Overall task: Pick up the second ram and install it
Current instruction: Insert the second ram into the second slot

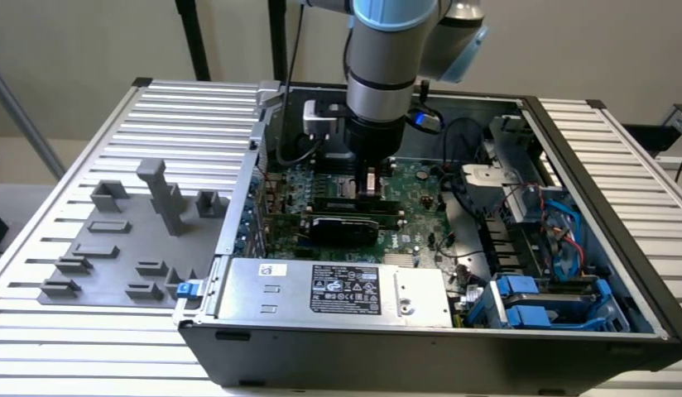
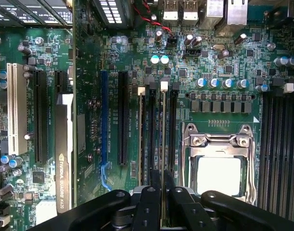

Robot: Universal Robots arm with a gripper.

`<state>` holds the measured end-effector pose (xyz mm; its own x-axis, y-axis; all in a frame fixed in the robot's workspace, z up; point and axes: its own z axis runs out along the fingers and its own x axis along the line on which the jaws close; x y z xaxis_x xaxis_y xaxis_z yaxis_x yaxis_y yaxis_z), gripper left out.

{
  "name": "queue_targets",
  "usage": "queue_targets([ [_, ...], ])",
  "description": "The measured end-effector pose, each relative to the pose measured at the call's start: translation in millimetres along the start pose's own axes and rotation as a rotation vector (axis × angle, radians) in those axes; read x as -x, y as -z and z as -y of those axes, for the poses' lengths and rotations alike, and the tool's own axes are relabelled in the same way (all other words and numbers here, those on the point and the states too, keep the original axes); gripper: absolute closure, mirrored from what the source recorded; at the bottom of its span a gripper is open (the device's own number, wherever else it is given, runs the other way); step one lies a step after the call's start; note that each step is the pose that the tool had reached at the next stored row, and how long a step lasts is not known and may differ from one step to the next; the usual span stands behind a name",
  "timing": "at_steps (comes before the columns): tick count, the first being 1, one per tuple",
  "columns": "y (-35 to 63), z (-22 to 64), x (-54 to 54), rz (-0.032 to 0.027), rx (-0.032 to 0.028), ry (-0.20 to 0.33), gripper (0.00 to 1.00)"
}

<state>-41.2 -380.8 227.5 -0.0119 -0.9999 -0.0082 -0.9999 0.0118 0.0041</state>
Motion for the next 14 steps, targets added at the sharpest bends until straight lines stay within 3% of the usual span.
queue_targets([
  [14, -2.1, 0.0, 1.8, 0.0000, 0.0000, 0.000, 0.86],
])
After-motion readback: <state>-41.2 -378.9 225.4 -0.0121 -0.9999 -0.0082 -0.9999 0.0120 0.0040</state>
